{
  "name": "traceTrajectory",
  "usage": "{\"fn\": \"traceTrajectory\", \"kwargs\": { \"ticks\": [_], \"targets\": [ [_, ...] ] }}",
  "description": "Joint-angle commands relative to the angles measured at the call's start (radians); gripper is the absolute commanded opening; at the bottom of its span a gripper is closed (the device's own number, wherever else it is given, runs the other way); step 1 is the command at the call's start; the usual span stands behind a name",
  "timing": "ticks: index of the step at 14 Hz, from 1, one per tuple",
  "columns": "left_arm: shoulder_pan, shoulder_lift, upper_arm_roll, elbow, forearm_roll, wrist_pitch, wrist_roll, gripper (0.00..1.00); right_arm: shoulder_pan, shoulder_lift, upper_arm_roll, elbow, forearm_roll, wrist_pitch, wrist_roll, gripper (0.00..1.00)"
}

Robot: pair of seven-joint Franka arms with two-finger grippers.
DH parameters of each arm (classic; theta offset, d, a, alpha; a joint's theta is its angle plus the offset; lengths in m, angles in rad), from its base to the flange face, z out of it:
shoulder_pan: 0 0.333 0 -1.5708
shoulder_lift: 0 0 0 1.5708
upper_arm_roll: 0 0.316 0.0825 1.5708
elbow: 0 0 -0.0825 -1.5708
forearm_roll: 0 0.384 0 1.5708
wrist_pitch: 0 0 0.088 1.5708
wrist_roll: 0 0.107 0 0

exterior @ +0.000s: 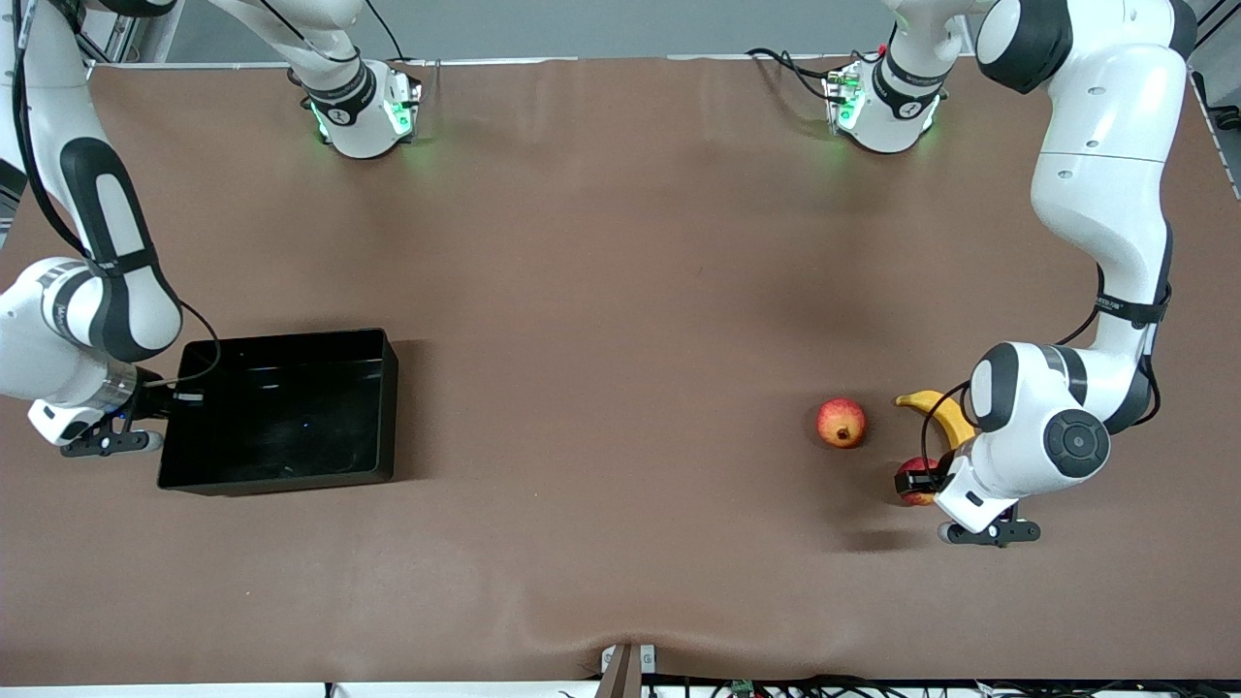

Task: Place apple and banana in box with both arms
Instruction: 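Grasp the red apple with the left gripper while the right gripper holds the box, then push the black box toward the fruit with the right gripper while the left gripper lifts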

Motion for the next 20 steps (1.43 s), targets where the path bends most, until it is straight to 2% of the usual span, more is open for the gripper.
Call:
{"fn": "traceTrajectory", "kwargs": {
  "ticks": [1,6,10,14,18,20],
  "targets": [
    [-0.003,-0.050,-0.008,-0.003,0.021,-0.016,0.003,0.00,0.026,-0.088,0.004,0.014,0.009,-0.095,0.004,0.00],
    [-0.014,-0.117,-0.009,-0.001,0.021,-0.100,0.000,0.00,0.110,-0.126,0.007,0.031,0.012,-0.113,0.039,0.00],
    [-0.023,-0.163,-0.011,-0.003,0.018,-0.172,-0.009,0.00,0.234,-0.123,0.007,0.088,0.015,-0.227,0.237,0.00],
    [-0.023,-0.211,-0.017,-0.003,0.009,-0.237,-0.012,0.00,0.395,-0.115,0.007,0.085,0.035,-0.231,0.443,0.00],
    [-0.023,-0.261,-0.028,-0.003,0.003,-0.300,-0.021,0.00,0.529,-0.103,0.005,0.077,0.158,-0.234,0.477,0.00],
    [-0.023,-0.269,-0.061,-0.003,0.004,-0.312,-0.098,0.00,0.566,-0.103,0.007,0.074,0.181,-0.234,0.547,0.00]
  ]
}}
